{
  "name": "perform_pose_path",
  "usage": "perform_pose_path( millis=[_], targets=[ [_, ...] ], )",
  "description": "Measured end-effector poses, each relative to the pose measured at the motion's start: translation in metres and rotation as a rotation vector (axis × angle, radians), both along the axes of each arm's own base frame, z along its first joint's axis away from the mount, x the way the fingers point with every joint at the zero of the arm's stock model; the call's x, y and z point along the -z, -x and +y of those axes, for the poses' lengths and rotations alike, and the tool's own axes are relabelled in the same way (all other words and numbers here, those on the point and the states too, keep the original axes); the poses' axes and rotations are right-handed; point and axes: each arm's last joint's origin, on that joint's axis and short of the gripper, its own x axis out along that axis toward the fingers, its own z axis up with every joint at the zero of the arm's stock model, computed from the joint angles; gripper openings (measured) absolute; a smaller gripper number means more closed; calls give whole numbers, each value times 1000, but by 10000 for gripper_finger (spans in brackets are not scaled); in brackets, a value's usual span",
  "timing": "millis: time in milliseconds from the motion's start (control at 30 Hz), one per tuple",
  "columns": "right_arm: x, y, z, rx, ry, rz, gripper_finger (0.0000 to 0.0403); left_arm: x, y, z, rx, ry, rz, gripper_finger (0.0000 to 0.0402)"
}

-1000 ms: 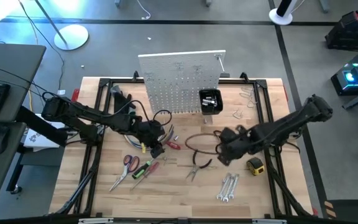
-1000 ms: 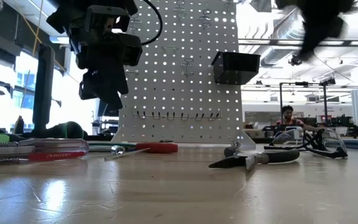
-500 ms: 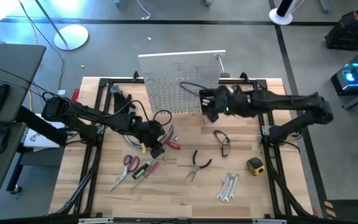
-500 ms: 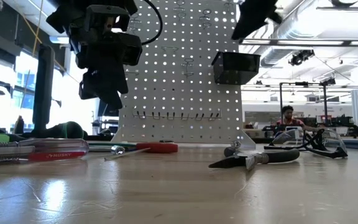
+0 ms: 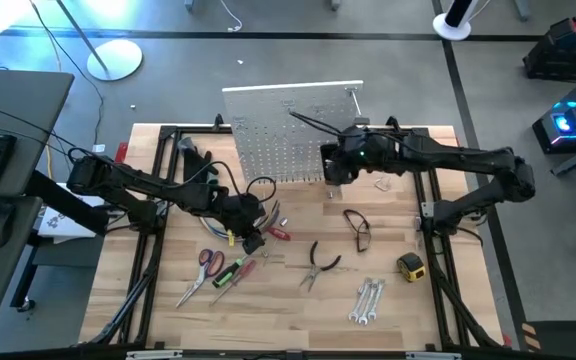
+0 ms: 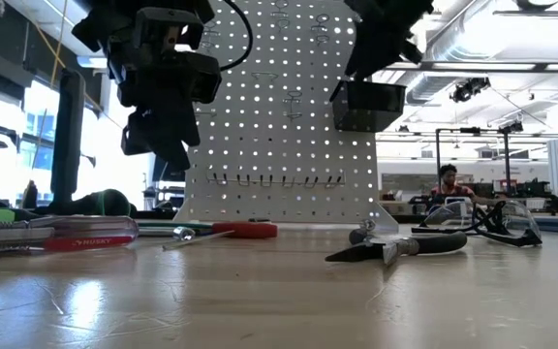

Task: Hang tools onto peg board
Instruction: Put the socket into the black bin on the peg board

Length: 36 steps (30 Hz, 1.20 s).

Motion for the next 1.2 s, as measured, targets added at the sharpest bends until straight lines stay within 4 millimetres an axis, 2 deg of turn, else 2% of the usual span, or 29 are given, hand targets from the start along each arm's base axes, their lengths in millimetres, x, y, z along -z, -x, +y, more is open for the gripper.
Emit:
perform_pose_path(
  millis=[100, 200, 400, 500, 633, 767, 900, 1033, 1100, 1200],
  targets=[
    [-3, 0, 5, -47, -71, -6, 132, 0, 0, 0, 3, 9, 1, 167],
    [-13, 6, 20, -126, -134, 31, 138, 0, 0, 0, 7, 14, 1, 167],
    [-16, 24, 71, -273, -340, 160, 139, 0, 0, 0, 12, 12, 0, 167],
    [-8, 31, 103, -285, -492, 202, 140, 0, 0, 0, 14, 11, -3, 167],
    [20, 35, 148, -198, -690, 236, 140, 0, 0, -1, 17, 14, -1, 167],
    [61, 38, 186, 66, -979, 227, 140, 0, 0, -2, 45, 53, 3, 167],
    [97, 42, 218, 273, -1184, 183, 140, 0, 1, -3, 61, 70, 5, 167],
    [131, 51, 232, 468, -1221, 205, 140, 0, 1, -3, 101, 61, -3, 167],
    [147, 56, 234, 578, -1224, 243, 138, 0, 1, -3, 127, 64, -5, 167],
    [166, 58, 231, 635, -1209, 289, 138, 0, 1, -4, 148, 59, -9, 167]
  ],
)
